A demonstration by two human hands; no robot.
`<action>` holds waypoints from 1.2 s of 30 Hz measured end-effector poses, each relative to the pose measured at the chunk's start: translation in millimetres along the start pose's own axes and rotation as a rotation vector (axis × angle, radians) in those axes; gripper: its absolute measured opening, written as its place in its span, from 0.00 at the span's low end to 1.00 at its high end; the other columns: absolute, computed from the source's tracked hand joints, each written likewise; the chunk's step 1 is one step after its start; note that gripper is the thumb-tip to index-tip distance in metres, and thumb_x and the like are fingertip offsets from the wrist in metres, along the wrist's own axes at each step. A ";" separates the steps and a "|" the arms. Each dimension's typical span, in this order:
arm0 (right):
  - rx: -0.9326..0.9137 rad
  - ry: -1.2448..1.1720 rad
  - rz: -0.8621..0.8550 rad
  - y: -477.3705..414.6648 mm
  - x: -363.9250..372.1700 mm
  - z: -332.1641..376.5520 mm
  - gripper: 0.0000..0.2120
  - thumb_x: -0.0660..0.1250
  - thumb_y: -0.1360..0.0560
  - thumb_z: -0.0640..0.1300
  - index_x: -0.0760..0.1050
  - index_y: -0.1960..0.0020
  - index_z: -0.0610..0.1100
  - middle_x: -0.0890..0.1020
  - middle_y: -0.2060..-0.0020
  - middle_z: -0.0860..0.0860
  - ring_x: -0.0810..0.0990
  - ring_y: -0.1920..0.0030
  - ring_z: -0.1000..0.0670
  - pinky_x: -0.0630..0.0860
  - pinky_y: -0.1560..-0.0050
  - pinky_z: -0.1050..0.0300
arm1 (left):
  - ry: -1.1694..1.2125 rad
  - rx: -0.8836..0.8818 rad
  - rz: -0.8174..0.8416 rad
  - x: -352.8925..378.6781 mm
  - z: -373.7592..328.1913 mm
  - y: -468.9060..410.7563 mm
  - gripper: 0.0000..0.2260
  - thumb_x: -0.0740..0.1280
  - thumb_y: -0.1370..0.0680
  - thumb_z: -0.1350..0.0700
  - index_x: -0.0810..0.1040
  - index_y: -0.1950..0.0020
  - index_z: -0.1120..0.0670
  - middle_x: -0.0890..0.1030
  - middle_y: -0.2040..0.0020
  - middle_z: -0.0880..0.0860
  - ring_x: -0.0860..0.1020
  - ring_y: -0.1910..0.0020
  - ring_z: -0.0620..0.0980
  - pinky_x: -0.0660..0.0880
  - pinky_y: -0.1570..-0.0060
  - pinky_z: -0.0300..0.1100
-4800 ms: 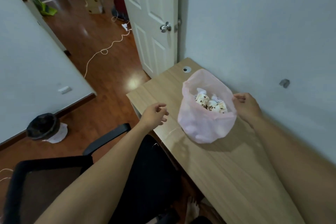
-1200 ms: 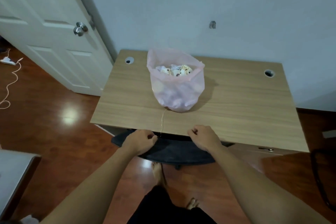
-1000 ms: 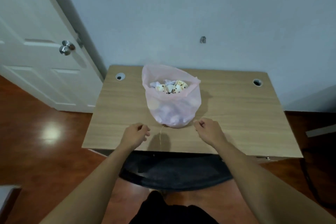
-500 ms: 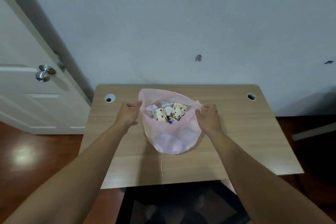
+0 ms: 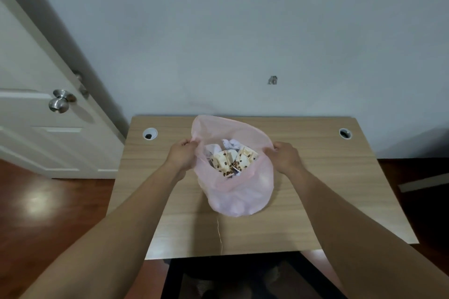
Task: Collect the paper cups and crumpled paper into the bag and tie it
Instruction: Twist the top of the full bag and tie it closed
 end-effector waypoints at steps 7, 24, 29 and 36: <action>0.045 -0.030 -0.207 -3.2 -47.0 6.0 0.19 0.69 0.16 0.54 0.86 0.49 0.37 0.87 0.52 0.36 0.85 0.47 0.35 0.76 0.49 0.50 | 0.085 0.156 -0.055 -36.9 -47.8 14.4 0.04 0.74 0.18 0.52 0.84 0.48 0.52 0.86 0.53 0.54 0.81 0.62 0.51 0.77 0.64 0.41; 0.007 0.285 -0.157 28.8 -86.3 18.5 0.15 0.67 0.20 0.51 0.82 0.60 0.42 0.87 0.58 0.41 0.85 0.52 0.38 0.79 0.53 0.51 | -0.005 0.123 -0.378 -89.4 -89.0 42.8 0.12 0.64 0.18 0.64 0.86 0.51 0.54 0.85 0.49 0.61 0.83 0.60 0.63 0.80 0.79 0.44; 0.211 -0.217 -0.009 37.2 -73.0 21.1 0.12 0.59 0.15 0.42 0.79 0.47 0.38 0.89 0.61 0.46 0.84 0.73 0.46 0.74 0.77 0.62 | 0.070 0.028 -0.340 -89.4 -86.7 53.9 0.08 0.61 0.18 0.67 0.79 0.47 0.60 0.81 0.55 0.60 0.80 0.67 0.58 0.80 0.80 0.48; 0.321 -0.530 -0.024 39.1 -74.1 19.0 0.11 0.59 0.21 0.32 0.81 0.49 0.35 0.80 0.63 0.42 0.72 0.78 0.48 0.73 0.59 0.49 | -0.318 0.006 -0.345 -107.3 -78.0 46.0 0.09 0.61 0.16 0.64 0.80 0.51 0.60 0.85 0.71 0.57 0.87 0.70 0.56 0.88 0.57 0.56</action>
Point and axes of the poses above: each hand's wrist, its own y-axis away from the middle knuckle, its own x-axis out of the palm, z = x × y, the point moved 2 cm from there along -y, towards the middle knuckle
